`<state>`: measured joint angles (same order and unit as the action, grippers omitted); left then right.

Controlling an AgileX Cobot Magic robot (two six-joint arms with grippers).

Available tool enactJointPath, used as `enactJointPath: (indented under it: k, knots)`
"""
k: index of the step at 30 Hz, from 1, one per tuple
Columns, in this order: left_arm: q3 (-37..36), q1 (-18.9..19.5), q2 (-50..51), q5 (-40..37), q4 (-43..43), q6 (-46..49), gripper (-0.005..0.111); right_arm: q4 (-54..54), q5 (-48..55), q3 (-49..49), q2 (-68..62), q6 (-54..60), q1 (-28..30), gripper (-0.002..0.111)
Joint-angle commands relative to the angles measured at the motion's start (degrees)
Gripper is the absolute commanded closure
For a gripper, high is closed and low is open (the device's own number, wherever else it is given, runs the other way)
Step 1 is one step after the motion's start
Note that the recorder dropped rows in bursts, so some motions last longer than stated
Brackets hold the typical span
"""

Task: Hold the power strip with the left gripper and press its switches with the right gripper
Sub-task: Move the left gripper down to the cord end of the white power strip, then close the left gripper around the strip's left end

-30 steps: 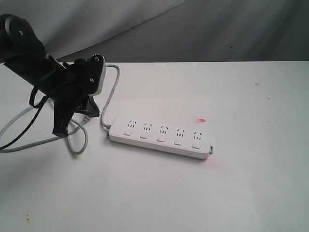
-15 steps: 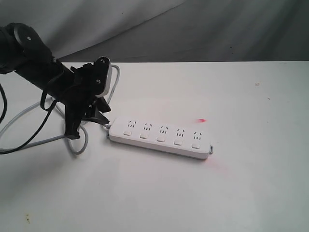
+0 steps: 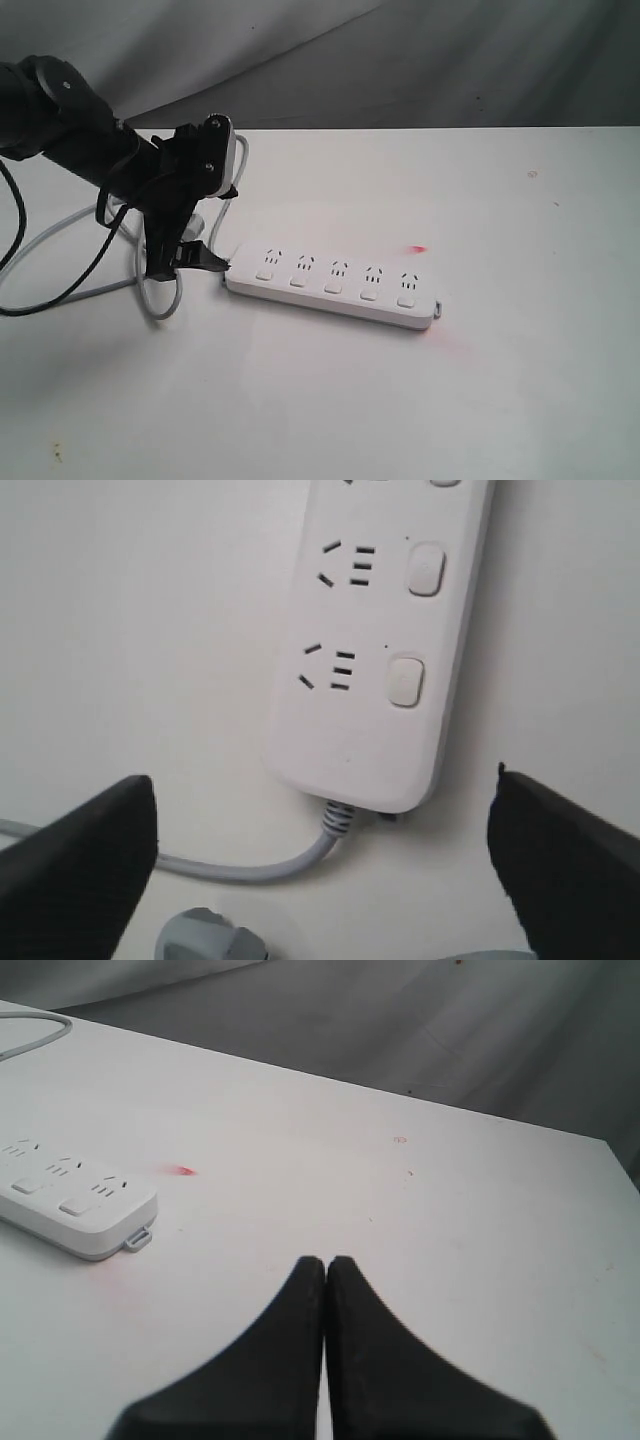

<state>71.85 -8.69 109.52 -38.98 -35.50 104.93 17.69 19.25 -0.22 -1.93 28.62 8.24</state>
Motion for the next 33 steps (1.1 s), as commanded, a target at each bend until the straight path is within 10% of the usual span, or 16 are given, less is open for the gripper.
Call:
enactJointPath:
  k: [1,33]
  knots:
    - [2.0,0.1,1.5,-0.7,0.1,0.6,0.022,0.1,-0.6,0.2,0.3,-0.1,0.3,0.108]
    - [18.5,0.1,17.3,-13.3,7.8,-4.0,0.022,0.1,-0.6,0.2,0.3,-0.1,0.3,0.108]
